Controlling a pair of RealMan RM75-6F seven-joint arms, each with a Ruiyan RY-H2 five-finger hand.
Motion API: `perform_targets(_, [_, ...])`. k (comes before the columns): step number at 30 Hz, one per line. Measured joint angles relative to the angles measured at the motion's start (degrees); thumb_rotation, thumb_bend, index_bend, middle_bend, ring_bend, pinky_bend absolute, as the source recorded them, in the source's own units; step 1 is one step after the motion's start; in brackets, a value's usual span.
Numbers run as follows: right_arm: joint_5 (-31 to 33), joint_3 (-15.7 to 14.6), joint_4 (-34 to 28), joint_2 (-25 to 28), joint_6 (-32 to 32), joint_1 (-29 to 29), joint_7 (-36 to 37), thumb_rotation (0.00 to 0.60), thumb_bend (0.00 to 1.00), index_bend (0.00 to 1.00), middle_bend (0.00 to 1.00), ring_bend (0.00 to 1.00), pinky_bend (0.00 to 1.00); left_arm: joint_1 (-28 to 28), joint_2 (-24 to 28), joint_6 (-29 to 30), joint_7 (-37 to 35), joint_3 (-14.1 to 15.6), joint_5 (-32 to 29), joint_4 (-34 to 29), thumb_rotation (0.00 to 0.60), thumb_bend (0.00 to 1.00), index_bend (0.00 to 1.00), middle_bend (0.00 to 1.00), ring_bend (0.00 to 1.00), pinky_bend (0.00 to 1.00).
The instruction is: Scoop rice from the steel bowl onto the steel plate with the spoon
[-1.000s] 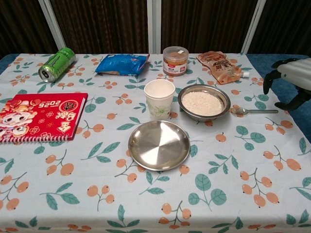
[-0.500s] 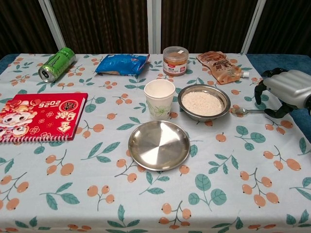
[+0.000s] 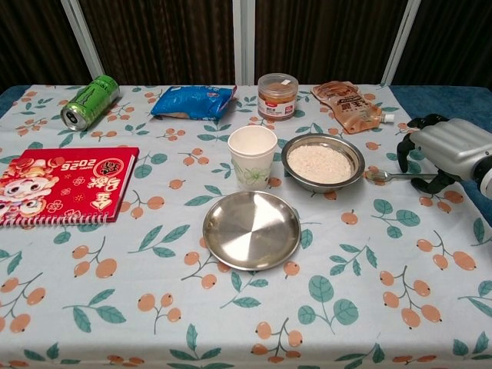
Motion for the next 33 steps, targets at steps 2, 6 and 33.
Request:
perform_targets(2, [0.1, 0.1, 0.3, -0.2, -0.2, 0.0, 0.1, 0.6, 0.31, 0.5, 0.3, 0.05, 0.05, 0.0, 0.0, 0.0, -0.1, 0.0, 0.0, 0.1, 0.6, 0.07, 0.18, 0.18, 0.12, 0.21])
perform_targets(6, [0.2, 0.3, 0.8, -0.5, -0.5, 0.0, 0.2, 0.6, 0.31, 0.52, 0.31, 0.05, 0.05, 0.1, -0.1, 0.1, -0.3, 0.0, -0.1, 0.3, 0.6, 0.07, 0.18, 0.18, 0.12, 0.21])
perform_targets(33, [2.0, 3.4, -23.6, 16.8, -2.6, 4.2, -12.9, 0.6, 0.33, 0.6, 0.44, 0.16, 0.09, 0.3, 0.4, 1.0, -0.2, -0.2, 0.7, -0.4, 0.6, 0.07, 0.18, 0.18, 0.12, 0.21])
